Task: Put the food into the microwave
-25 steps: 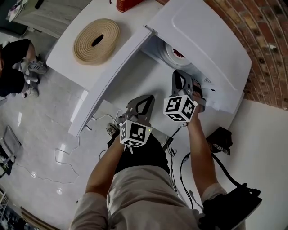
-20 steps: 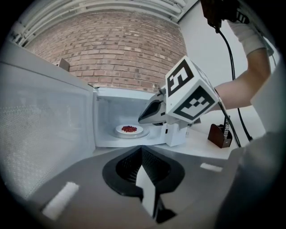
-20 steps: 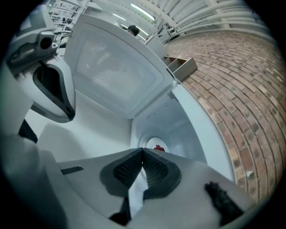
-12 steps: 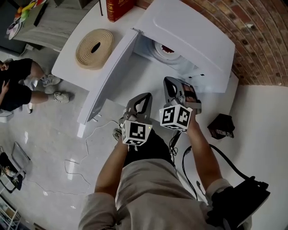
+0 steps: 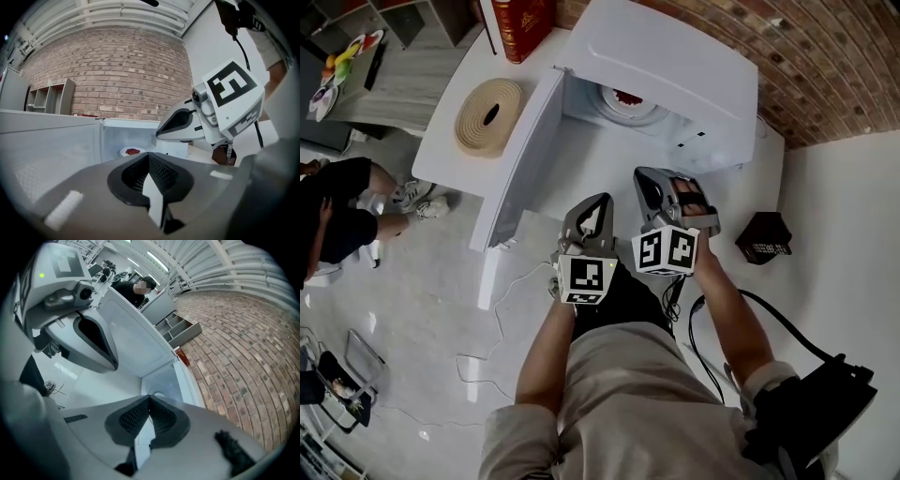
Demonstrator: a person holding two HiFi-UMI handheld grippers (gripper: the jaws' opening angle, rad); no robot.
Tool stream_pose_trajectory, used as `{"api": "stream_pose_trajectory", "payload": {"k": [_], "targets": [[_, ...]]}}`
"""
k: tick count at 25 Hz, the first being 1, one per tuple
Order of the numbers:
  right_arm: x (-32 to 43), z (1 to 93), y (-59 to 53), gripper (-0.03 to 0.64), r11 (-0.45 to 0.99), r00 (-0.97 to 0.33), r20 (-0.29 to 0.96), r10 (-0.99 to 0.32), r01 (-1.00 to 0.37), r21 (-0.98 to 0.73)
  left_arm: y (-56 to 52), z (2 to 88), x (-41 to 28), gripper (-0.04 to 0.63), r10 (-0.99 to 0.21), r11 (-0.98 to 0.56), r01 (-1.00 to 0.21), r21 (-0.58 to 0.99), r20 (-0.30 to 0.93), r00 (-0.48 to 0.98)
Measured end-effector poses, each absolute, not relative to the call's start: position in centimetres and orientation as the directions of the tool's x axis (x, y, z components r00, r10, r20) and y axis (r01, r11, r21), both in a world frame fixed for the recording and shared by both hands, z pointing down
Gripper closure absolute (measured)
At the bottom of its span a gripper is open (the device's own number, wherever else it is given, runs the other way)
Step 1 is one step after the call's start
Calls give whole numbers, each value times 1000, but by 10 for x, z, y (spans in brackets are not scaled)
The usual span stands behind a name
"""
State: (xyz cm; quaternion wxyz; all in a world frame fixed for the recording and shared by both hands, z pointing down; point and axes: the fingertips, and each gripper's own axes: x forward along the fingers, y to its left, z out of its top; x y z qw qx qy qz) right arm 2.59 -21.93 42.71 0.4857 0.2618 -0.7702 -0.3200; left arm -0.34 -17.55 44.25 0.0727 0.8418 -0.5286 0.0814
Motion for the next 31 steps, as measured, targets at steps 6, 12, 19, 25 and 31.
{"api": "stream_pose_trajectory", "payload": {"k": [6,12,19,25,31], "targets": [[28,418,-206,607,639,-386,564,-730,-93,763,-169,432,-6,589,-883,-431,-902,31,190,429],[26,412,-199,607,633,-393,556,-732,-89,769,-165,425,-4,589,-885,-434,-901,23,176,431],[26,406,-196,607,630,-393,554,-734,-89,772,-162,422,-2,589,-886,-435,-900,16,172,431],[29,407,-195,607,627,-395,549,-737,-93,774,-162,422,0,589,-884,-437,-899,18,173,434],[34,407,-194,607,627,-395,550,-736,-91,773,-163,422,5,589,-883,-441,-897,14,171,437]]}}
